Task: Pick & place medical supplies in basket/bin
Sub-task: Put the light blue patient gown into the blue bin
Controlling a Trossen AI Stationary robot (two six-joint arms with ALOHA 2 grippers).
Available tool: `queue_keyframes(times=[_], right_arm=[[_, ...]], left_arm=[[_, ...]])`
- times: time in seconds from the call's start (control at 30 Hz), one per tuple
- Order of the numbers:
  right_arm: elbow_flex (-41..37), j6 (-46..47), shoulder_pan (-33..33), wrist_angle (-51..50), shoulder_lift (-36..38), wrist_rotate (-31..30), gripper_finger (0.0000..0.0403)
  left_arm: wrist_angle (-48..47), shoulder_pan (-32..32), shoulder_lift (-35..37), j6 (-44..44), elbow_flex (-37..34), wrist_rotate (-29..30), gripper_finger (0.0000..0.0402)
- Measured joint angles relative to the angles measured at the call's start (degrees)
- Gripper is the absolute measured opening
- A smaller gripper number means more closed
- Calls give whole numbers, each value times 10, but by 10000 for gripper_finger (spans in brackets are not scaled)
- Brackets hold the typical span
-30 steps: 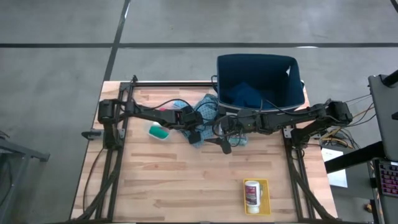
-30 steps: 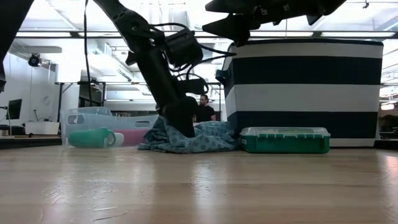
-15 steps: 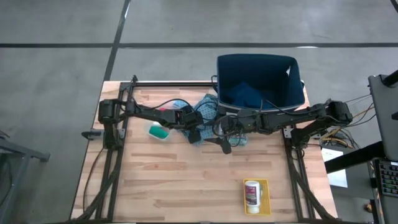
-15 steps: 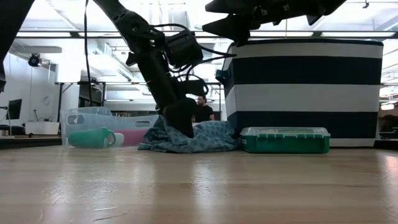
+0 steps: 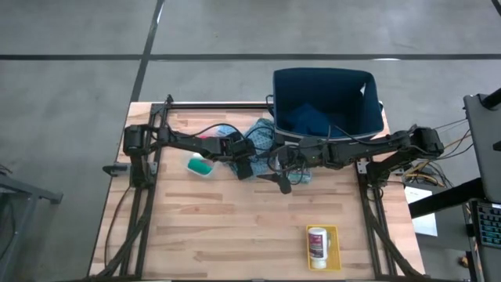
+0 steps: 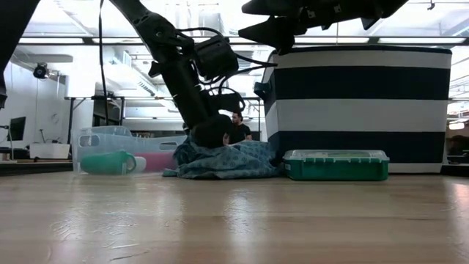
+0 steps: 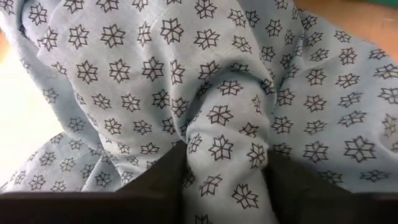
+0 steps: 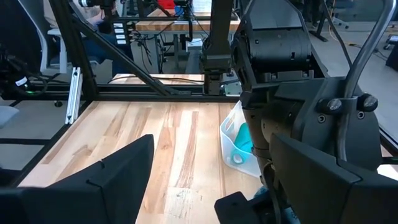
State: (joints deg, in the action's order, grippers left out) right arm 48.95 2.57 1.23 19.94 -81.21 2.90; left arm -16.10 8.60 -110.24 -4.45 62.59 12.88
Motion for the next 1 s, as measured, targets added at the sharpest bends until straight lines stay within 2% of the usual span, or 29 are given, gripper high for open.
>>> queue_keyframes(times=[0.2, 0.6, 1.0], right_arm=[[0, 1, 0, 0, 0, 0, 314], [0, 0, 0, 0, 0, 0, 301], [0, 2, 0, 0, 0, 0, 316]], left_arm=[[0, 0, 1, 0, 0, -2, 125], [-19, 0, 36, -3, -4, -6, 123], [-11, 0, 84, -2, -4, 15, 123]])
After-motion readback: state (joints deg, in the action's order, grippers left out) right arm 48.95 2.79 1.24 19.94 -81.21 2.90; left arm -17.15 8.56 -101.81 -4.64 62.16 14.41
